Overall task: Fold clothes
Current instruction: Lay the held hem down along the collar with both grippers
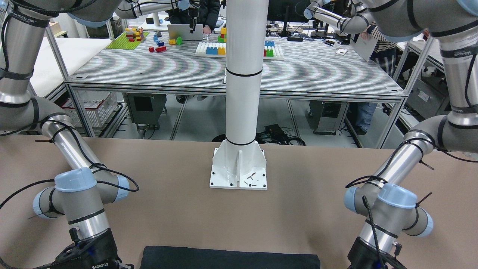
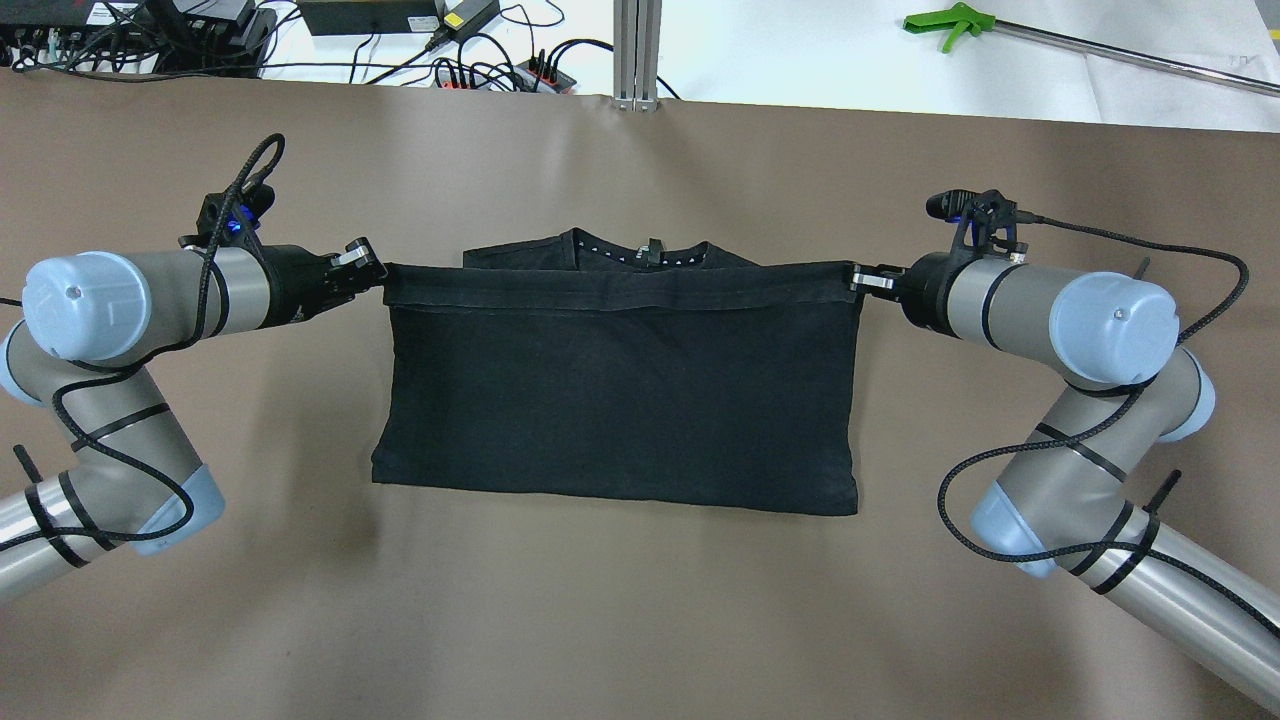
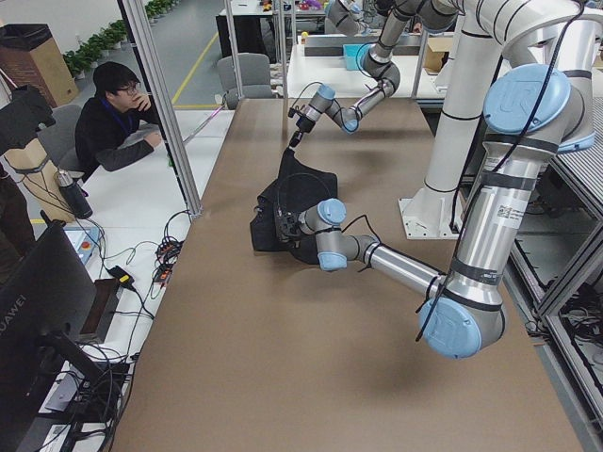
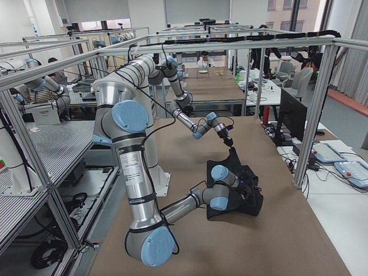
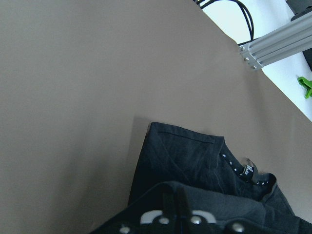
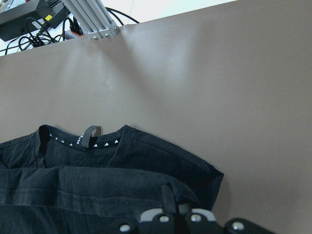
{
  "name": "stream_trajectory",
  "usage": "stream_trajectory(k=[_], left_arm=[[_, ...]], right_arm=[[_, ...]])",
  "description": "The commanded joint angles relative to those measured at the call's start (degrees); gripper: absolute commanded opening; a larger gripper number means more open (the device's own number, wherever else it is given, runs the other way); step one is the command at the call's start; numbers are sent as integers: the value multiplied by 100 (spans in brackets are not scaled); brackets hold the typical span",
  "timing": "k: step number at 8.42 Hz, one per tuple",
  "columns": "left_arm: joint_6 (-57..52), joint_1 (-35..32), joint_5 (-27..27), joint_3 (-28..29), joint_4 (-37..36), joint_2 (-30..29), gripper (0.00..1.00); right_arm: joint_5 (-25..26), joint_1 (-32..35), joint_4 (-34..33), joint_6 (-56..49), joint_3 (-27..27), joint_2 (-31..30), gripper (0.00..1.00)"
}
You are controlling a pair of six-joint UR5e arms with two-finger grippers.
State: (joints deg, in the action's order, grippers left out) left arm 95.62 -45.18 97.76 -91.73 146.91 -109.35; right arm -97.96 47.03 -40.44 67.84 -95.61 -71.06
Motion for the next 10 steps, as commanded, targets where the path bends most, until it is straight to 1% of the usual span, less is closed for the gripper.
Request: stream_trajectory(k=[1, 2, 3, 4, 6, 7, 8, 9, 10], left_arm=[[-8, -8, 24, 24, -100, -95, 0], [-17, -26, 24, -2, -362, -217, 0], [-34, -78, 24, 6, -469, -314, 0], [-43, -78, 24, 32, -470, -315, 0], [-43, -87, 24, 41, -470, -324, 0], [-43, -87, 15, 50, -470, -324, 0], [-35, -87, -11, 59, -462, -324, 2], [-61, -96, -29, 68, -453, -306, 65], [-70, -105, -90, 68, -453, -306, 94]], right_arm=[[-12, 70, -147, 1, -10, -4, 0], [-4, 105, -183, 10, -1, 5, 0], [5, 157, -270, 1, -1, 5, 0], [14, 166, -410, -25, 16, 48, 0], [31, 184, -447, -34, 217, 215, 0], [32, 184, -447, -60, 227, 233, 0], [32, 184, -447, -60, 245, 233, 8], [49, 175, -447, -60, 289, 233, 89], [49, 210, -447, -17, 306, 233, 94]])
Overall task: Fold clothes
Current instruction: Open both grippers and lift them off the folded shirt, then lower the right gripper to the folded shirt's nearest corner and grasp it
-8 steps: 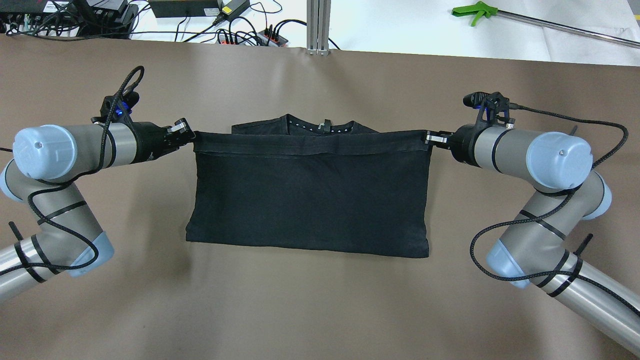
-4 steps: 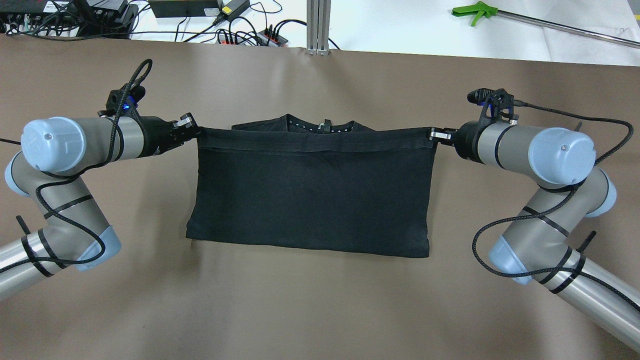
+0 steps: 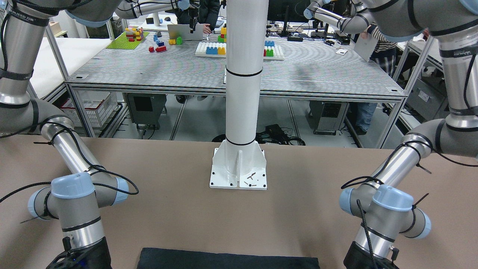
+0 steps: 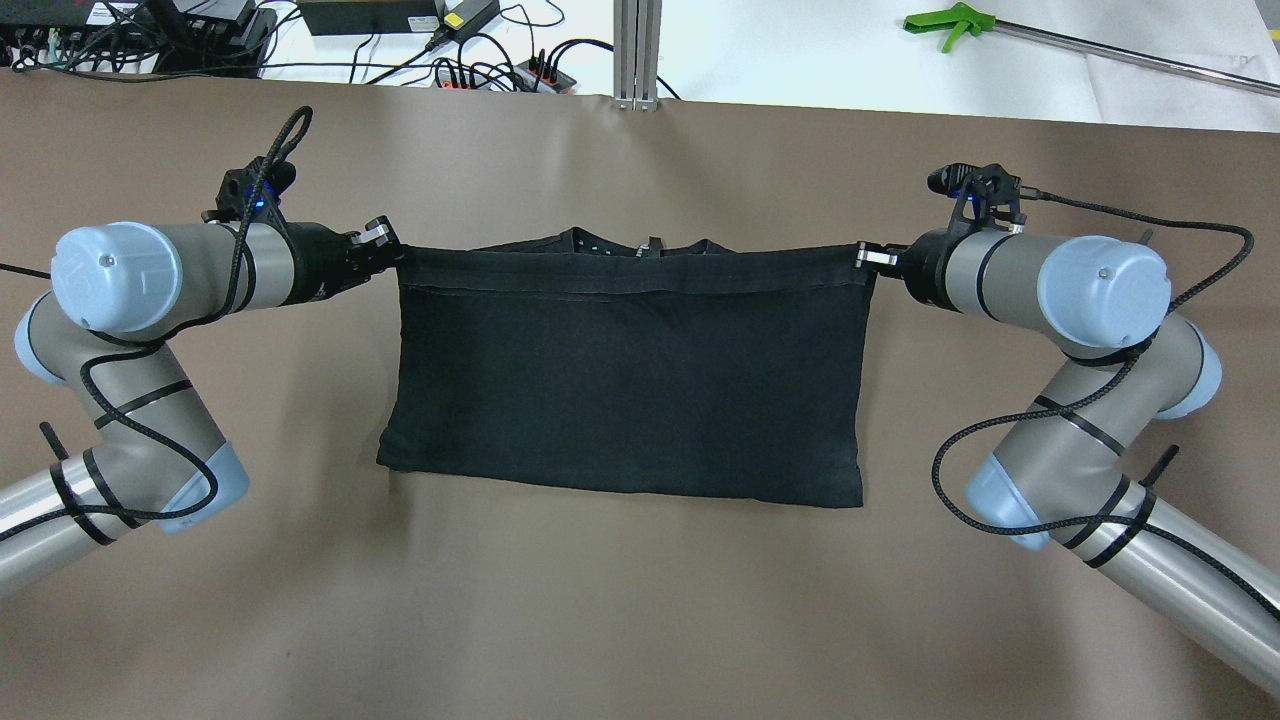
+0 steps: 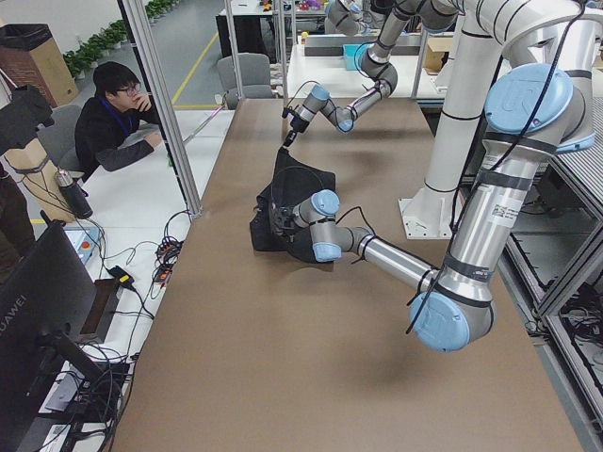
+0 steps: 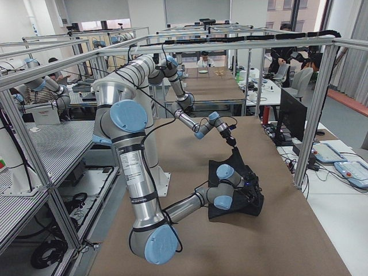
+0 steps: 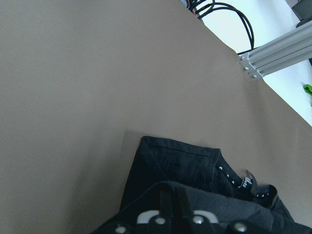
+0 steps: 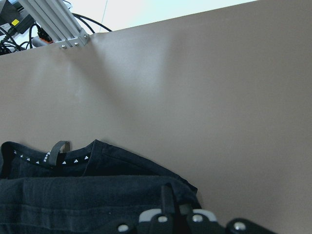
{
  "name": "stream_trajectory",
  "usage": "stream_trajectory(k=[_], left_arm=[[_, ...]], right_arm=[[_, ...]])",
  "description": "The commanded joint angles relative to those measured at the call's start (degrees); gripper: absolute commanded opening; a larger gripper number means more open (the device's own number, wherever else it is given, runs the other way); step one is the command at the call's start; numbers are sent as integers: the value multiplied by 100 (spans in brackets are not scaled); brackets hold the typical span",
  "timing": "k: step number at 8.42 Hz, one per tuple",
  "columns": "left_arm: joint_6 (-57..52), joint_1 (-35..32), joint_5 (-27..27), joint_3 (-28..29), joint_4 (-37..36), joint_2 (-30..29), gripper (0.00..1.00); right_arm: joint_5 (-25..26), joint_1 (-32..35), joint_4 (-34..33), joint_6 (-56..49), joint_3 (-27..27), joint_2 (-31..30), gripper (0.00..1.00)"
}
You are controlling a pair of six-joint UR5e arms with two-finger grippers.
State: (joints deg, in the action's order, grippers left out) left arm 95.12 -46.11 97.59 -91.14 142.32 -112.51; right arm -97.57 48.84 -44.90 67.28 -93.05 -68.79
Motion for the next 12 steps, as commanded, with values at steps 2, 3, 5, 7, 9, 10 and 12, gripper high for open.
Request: stream_trajectory(k=[2, 3, 5, 7, 9, 10, 12], left_arm=[[-99, -100, -91, 8, -20, 1, 94], [-108, -126, -91, -18, -11, 18, 94], [-91, -127, -91, -62, -11, 27, 94], [-91, -127, -83, -62, -2, 10, 94], [-91, -127, -91, -62, -2, -8, 94], [-91, -127, -91, -62, -2, -8, 94], [-91, -118, -100, -53, -2, 10, 94]], right_arm=[[-305, 213, -168, 13, 86, 24, 94], [-411, 213, -169, 13, 86, 6, 94], [-1190, 126, -238, 196, -254, -133, 94], [-2079, 73, -467, 783, -1063, -765, 94], [-1890, -679, -389, 1383, -935, -933, 94], [-1619, -892, -240, 1375, -803, -1012, 94], [-1484, -1008, 68, 1410, -626, -1127, 94]])
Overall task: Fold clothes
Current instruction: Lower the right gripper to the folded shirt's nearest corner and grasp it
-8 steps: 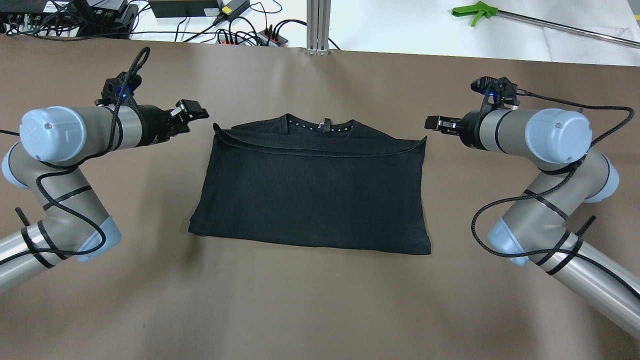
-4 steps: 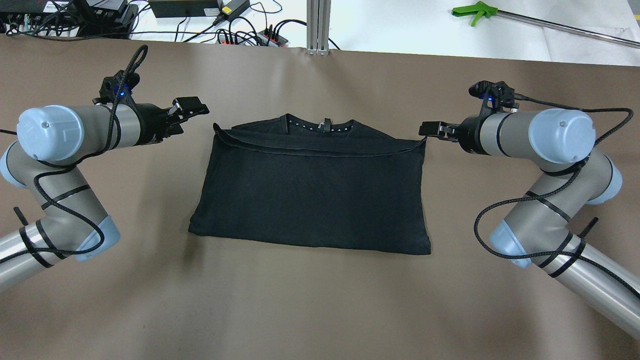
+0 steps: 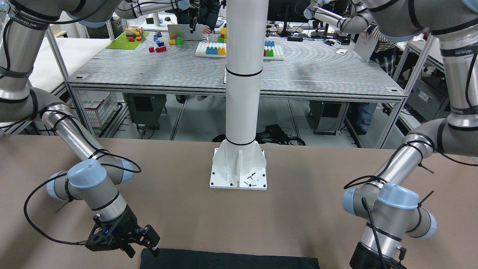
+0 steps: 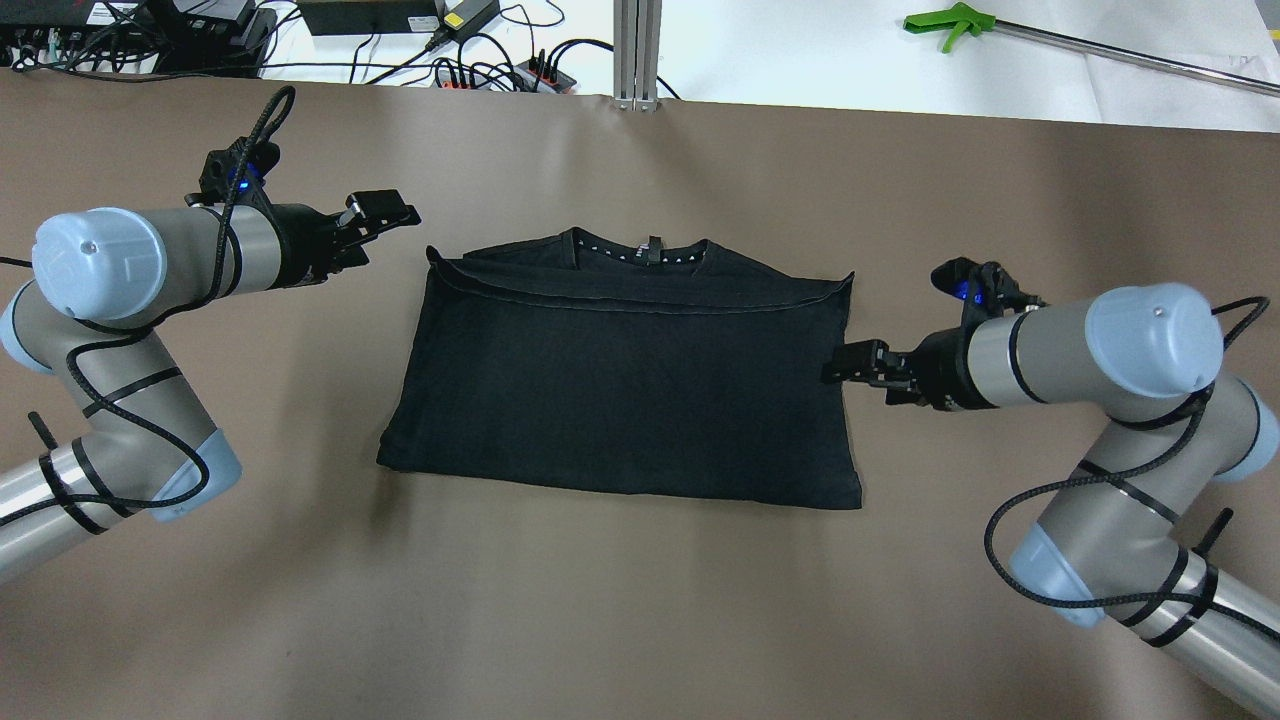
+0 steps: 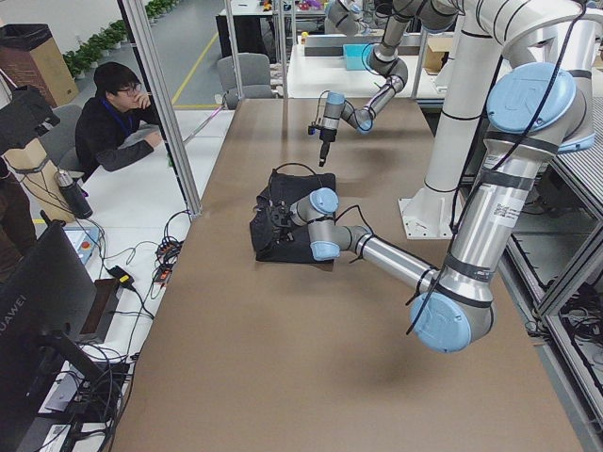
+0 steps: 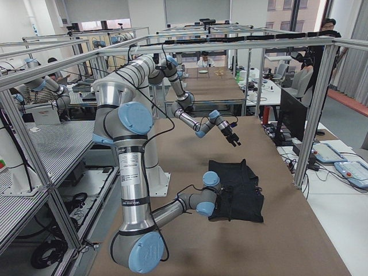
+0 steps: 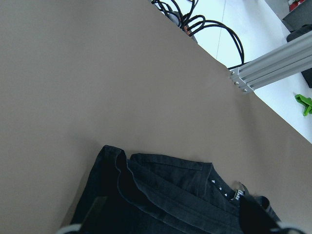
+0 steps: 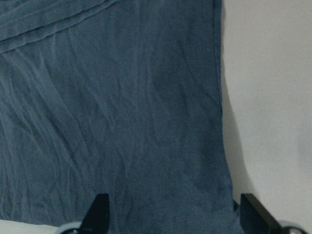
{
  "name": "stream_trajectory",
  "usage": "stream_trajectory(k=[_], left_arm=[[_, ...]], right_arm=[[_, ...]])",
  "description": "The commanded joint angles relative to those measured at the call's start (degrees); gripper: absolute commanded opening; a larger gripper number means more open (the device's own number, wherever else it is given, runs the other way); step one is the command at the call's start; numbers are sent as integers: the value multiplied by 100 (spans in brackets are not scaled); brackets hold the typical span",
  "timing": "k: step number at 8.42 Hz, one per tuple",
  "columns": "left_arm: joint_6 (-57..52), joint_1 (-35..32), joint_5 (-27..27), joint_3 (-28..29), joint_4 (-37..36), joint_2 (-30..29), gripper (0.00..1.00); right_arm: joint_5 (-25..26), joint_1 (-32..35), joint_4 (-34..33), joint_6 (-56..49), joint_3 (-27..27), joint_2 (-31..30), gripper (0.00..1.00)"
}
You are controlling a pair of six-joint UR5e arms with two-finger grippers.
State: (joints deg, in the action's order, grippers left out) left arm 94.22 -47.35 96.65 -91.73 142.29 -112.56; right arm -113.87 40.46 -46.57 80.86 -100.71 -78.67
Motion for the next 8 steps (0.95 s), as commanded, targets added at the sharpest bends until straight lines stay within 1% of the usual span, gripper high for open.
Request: stream_trajectory(k=[1, 3, 4, 6, 7, 8], left_arm=[[9, 7, -6, 6, 9, 41, 94], [9, 24, -15, 23, 9, 50, 94], [-9, 24, -15, 32, 9, 68, 94], [-18, 24, -15, 41, 9, 76, 94], [-26, 24, -15, 50, 9, 76, 94], [-26, 24, -15, 50, 9, 76, 94]], right_arm=[[154, -178, 245, 44, 191, -175, 94], [154, -257, 263, 26, 402, -158, 94], [172, -345, 263, 44, 403, -131, 94], [381, -572, 263, 44, 447, -122, 94], [461, -661, 263, 44, 482, -114, 90], [462, -662, 263, 53, 482, -105, 61]])
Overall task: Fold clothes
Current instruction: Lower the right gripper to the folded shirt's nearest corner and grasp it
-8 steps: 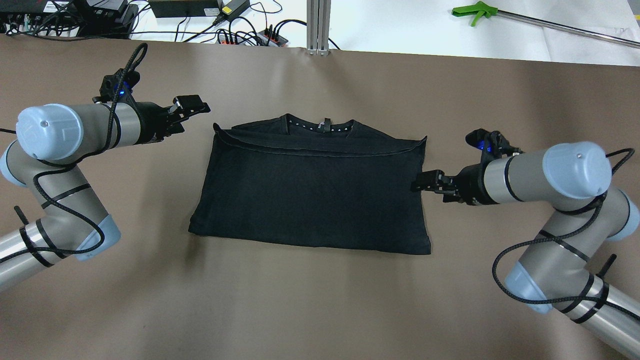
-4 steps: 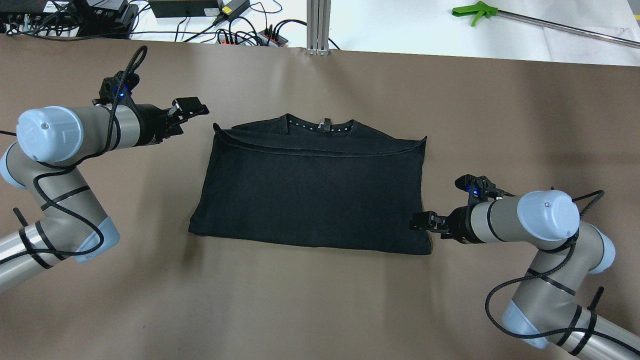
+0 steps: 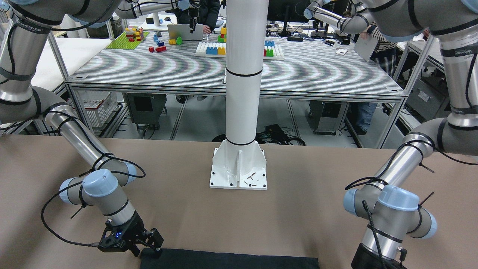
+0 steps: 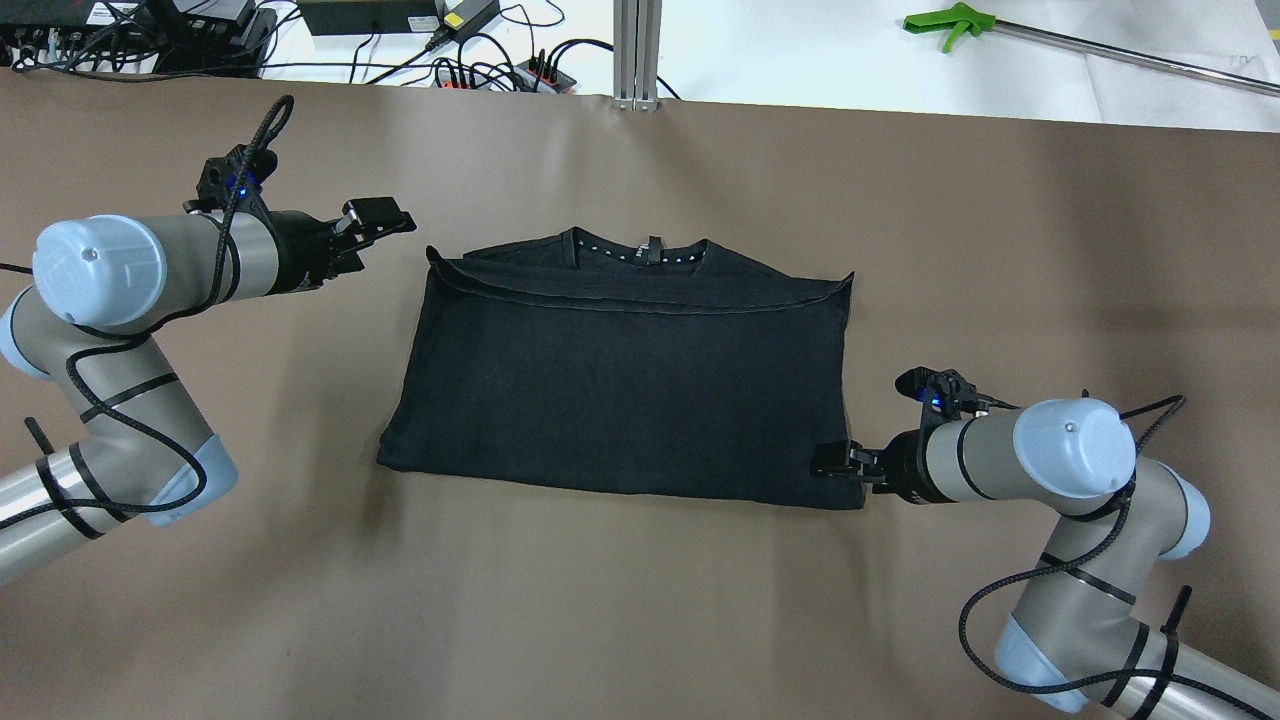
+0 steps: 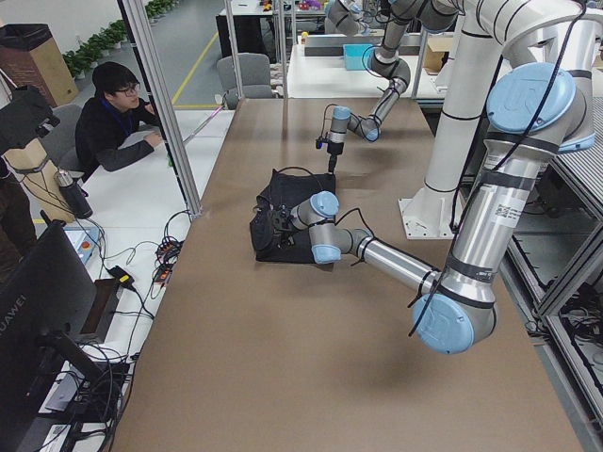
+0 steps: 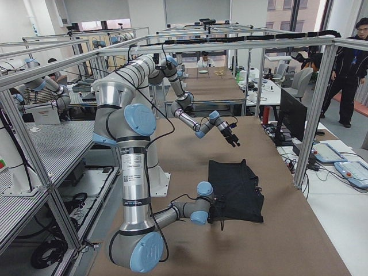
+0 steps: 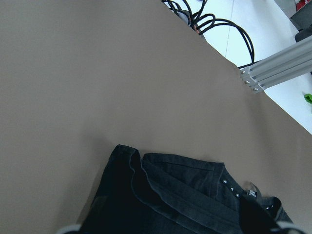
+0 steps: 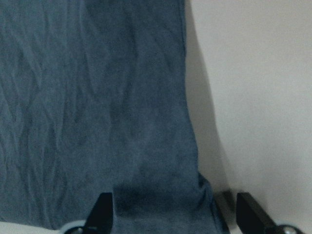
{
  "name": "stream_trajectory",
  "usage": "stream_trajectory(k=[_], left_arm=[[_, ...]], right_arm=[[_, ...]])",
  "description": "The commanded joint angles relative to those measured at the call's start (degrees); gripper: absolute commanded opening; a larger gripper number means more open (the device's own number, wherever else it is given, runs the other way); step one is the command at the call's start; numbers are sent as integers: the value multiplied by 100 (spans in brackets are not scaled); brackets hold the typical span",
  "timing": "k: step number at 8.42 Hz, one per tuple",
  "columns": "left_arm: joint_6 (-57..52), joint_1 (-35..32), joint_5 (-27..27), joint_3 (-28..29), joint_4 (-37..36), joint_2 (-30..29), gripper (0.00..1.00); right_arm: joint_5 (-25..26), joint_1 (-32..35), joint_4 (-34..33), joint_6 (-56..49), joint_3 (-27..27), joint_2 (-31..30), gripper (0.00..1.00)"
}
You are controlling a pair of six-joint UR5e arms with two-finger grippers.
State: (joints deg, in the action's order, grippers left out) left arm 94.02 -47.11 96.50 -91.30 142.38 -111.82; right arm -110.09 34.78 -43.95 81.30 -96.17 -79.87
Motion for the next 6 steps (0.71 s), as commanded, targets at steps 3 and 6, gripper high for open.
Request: stream_trajectory(k=[3, 6], left_arm=[[-6, 0, 0, 7, 0, 2, 94], [-6, -8, 0, -2, 9, 2, 94]], right_arm=[[14, -86, 1, -8, -42, 15, 0], [-100, -146, -43, 18, -427, 15, 0]])
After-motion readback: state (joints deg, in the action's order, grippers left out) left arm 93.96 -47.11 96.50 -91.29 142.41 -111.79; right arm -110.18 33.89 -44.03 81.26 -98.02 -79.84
